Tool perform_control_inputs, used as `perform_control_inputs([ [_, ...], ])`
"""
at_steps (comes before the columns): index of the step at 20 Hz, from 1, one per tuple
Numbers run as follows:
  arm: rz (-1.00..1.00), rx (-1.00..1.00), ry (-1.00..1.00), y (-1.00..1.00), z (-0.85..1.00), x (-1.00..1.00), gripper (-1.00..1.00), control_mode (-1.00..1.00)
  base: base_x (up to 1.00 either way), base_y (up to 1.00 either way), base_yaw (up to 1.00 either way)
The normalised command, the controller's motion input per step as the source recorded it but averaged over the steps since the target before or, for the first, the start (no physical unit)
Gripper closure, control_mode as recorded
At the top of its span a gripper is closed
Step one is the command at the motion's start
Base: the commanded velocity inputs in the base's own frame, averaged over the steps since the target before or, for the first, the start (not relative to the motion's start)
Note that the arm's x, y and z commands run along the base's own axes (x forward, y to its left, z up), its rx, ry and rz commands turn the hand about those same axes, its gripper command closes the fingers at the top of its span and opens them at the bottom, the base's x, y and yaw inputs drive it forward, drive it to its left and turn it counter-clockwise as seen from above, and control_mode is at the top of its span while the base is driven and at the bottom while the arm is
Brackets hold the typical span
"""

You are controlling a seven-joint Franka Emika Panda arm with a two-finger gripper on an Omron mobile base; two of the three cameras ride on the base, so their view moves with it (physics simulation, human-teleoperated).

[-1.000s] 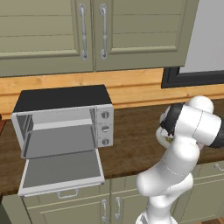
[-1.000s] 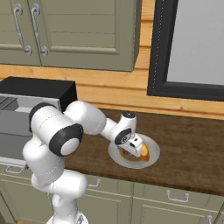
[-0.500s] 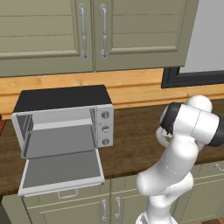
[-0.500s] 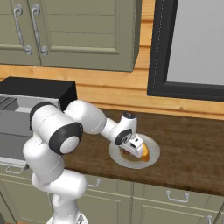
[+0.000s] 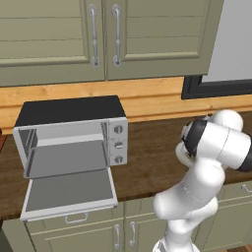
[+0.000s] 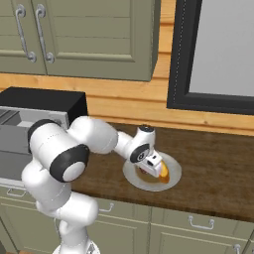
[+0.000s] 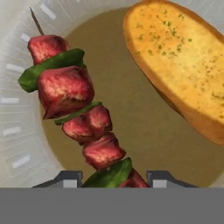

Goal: Pick up the kebab skewer and baguette bread, and place them inside the toaster oven. Close the toaster oven door and start by setting the timer.

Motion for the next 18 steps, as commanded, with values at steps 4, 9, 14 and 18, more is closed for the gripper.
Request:
perform_control_inputs([
  [4,0.00,-0.04,0.00,0.59,1.00,-0.61,1.00,-1.00,0.00,0.00,0.00],
  [9,0.00,-0.10,0.00,0.95,0.95,-0.96,1.00,-1.00,0.00,0.00,0.00],
  [14,0.02,-0.10,0.00,1.00,0.79,-0.79,1.00,-1.00,0.00,0.00,0.00],
  [18,0.00,-0.03,0.00,1.00,0.71,-0.73,1.00,-1.00,0.00,0.00,0.00],
])
